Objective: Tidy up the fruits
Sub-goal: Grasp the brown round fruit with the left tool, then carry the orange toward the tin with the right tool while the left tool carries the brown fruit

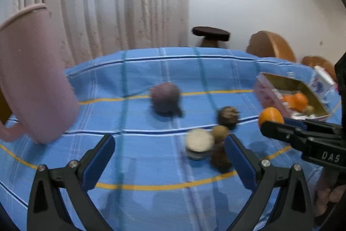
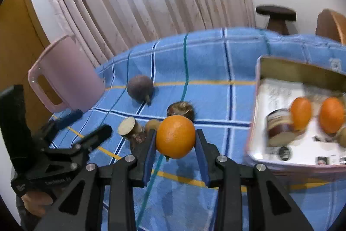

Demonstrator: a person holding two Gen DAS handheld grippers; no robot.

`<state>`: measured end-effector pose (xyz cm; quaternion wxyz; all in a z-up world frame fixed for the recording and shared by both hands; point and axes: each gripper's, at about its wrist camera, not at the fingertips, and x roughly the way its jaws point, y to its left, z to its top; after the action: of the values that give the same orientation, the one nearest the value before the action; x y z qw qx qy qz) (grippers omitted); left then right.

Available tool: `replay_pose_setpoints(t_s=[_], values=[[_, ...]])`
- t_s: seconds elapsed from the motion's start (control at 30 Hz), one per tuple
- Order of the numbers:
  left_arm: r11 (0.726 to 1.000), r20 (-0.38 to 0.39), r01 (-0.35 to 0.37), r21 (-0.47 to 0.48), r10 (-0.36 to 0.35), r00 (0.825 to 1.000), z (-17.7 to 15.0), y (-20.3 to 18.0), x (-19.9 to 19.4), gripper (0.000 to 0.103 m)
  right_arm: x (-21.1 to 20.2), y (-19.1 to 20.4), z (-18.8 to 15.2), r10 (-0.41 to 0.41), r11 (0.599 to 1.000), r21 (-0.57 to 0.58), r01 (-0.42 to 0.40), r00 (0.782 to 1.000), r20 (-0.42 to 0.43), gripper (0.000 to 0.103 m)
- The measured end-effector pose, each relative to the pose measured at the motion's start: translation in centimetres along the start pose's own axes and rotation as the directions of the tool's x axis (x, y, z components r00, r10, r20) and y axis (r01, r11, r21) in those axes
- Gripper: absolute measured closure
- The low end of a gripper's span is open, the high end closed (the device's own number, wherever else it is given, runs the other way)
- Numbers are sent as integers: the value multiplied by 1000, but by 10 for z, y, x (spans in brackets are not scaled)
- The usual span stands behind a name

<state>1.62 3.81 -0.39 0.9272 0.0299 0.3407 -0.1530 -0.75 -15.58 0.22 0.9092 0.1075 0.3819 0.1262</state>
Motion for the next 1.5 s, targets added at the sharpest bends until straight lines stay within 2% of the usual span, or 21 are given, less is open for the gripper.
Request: replay_pose_setpoints(t_s=[0.13, 0.23, 0.47, 0.57, 0.63, 0.77, 0.97, 1.13, 1.3, 1.5], values=[[1000, -68, -6, -19, 4, 998, -5, -25, 10, 2, -13, -6, -3, -35, 999, -37, 37, 999, 35, 66], [998, -123, -38, -49, 32, 992, -9, -40, 22, 10, -21, -12, -2, -32, 999, -35, 34, 998, 52, 66], [988, -164, -116, -102, 98, 982, -8, -54, 37, 18, -33, -16, -4, -26, 998, -59, 30, 998, 62, 66], [985, -212, -120, -125, 92, 973, -8, -56, 51, 32, -32, -17, -4, -23, 998, -54, 26, 998, 54, 66], [984, -202, -122, -132, 94, 975, -9, -55, 49, 39, -33, -17, -5, -24, 998, -56, 27, 998, 57, 66], [981, -178, -71, -182, 38, 983, -11, -42, 42, 60, -35, -16, -5, -34, 997, -64, 38, 997, 69, 66], [973, -153, -70, -222, 37, 988, -27, -30, 20, 60, -40, -18, -5, -33, 997, -59, 39, 995, 89, 66], [968, -63, -59, -243, 45, 997, -33, -28, -4, 60, -47, -17, -5, -7, 998, -66, 14, 994, 113, 66], [973, 27, -8, -230, 15, 1000, -19, -40, -16, 60, -56, -14, -3, 25, 996, -91, -12, 989, 149, 66], [987, 85, 24, -161, -11, 996, 5, -72, -15, 60, -67, -24, 3, -16, 996, -85, 33, 981, 193, 66]])
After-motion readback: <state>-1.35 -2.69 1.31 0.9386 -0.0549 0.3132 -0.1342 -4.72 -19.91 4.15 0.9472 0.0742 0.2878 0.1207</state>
